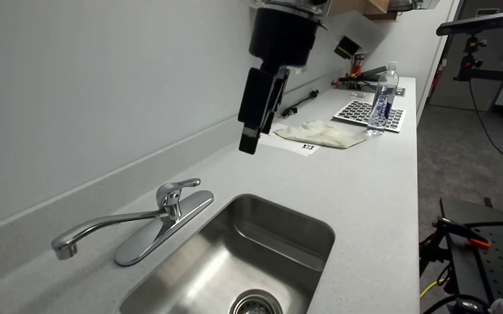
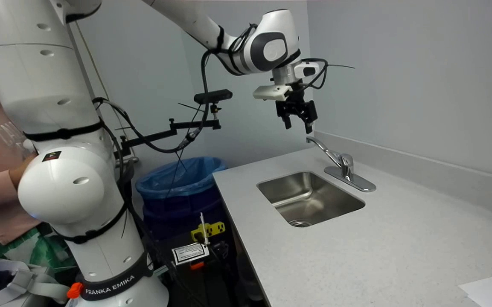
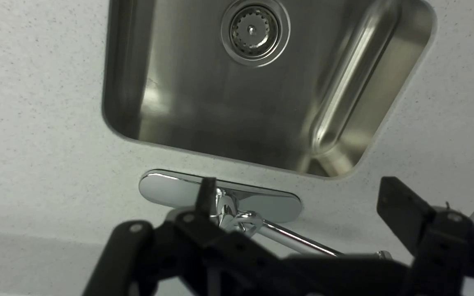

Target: Turn the tap nozzle from the left to the middle

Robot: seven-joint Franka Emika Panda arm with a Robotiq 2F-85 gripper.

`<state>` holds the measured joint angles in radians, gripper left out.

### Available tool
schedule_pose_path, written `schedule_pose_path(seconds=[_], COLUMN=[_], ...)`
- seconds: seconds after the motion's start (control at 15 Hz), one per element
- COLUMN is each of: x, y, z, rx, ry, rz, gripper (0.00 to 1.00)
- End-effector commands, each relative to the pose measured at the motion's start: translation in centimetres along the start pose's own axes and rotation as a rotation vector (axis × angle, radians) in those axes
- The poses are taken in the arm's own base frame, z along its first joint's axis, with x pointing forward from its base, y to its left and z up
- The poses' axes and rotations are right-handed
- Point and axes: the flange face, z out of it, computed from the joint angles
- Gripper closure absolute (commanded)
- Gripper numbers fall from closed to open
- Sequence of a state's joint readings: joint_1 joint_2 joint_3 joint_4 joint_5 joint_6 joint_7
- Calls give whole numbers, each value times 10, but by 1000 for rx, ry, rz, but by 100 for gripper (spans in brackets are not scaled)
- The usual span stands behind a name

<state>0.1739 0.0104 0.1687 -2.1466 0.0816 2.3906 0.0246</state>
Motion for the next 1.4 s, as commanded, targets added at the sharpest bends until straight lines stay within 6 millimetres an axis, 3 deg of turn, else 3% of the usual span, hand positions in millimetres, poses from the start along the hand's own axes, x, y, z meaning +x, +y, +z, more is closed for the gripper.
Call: schedule_pose_path(seconds=[0.0, 0.27, 0.6, 1.33], x=[1, 12, 41, 103], y=[0, -5, -16, -65], z=[-1, 7, 20, 54], rx=[0, 12, 27, 65], ry=[0, 31, 103, 252], rz=[0, 0, 65, 290], gripper=[0, 0, 0, 0])
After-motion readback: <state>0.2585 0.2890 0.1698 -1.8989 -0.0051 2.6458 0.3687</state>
